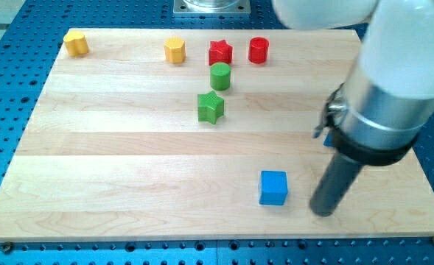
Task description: Push the blue cube to the bottom left of the green star
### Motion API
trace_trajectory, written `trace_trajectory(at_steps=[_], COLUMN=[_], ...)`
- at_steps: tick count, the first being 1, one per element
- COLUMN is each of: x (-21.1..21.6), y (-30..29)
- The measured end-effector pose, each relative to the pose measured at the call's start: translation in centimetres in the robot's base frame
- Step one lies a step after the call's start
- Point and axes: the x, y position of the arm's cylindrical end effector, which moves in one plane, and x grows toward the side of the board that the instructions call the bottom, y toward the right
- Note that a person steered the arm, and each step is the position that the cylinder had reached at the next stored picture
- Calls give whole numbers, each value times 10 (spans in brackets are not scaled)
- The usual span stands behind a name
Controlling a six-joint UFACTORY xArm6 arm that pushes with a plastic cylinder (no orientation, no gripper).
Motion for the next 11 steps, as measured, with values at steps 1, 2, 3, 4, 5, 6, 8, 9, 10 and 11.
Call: trace_trajectory(at_steps=[1, 2, 3, 4, 5, 6, 8, 9, 10, 11], x=[-4, -43, -64, -56, -60, -62, -49, -27, -13, -39], y=[-39, -42, -57, -50, -66, -89, -115, -130, -146, -158])
